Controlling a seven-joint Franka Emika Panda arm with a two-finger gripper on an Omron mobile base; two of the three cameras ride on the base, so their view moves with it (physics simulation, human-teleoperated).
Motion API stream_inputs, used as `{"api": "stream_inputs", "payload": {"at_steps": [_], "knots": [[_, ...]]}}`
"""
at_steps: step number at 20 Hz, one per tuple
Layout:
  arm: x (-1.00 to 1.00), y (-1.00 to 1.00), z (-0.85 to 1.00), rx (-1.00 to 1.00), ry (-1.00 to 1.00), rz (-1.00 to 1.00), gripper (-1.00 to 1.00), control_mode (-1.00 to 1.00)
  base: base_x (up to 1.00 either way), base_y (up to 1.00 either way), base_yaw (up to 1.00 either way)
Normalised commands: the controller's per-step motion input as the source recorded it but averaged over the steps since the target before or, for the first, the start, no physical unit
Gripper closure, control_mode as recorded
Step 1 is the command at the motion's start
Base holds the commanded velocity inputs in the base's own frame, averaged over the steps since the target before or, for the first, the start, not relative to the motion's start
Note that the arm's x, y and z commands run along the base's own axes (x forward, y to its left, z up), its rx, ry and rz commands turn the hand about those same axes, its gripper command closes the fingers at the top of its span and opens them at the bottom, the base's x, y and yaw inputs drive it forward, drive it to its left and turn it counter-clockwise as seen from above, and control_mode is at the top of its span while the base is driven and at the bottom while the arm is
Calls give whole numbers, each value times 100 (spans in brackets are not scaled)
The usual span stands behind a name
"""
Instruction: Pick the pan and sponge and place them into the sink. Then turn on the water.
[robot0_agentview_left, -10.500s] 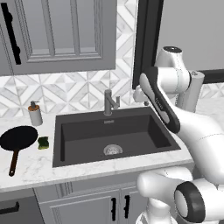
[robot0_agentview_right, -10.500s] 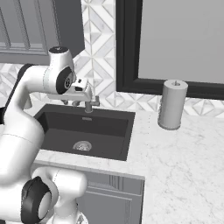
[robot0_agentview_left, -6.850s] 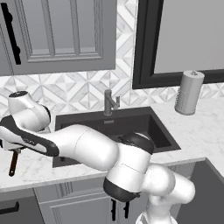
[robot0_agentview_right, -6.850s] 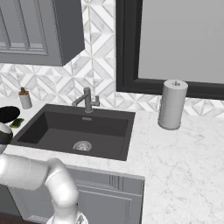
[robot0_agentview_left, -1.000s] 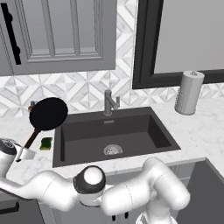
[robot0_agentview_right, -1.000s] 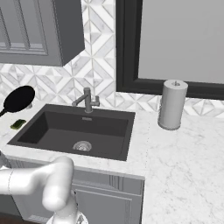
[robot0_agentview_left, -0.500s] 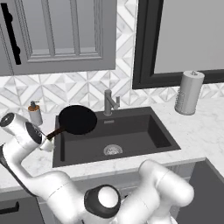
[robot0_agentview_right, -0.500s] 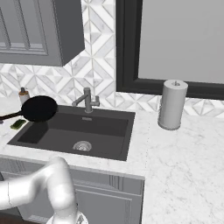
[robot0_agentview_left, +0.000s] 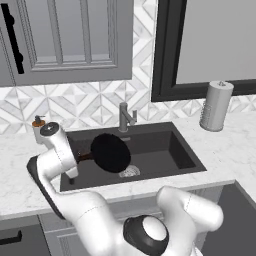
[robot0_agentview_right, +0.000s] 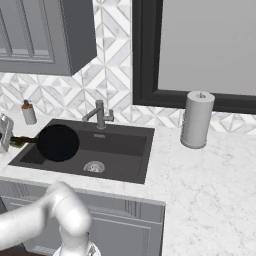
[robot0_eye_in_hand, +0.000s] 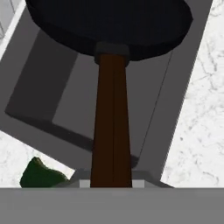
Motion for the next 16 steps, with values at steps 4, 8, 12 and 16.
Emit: {"api": "stream_inputs", "payload": {"at_steps": [4, 8, 12, 16], "knots": [[18, -46, 18, 15, 11, -15, 100, -100, 0, 0, 0], [44, -45, 6, 7, 16, -2, 100, -100, 0, 0, 0], [54, -38, 0, 1, 16, 0, 100, -100, 0, 0, 0], [49, -19, 0, 0, 19, 0, 100, -100, 0, 0, 0]]}}
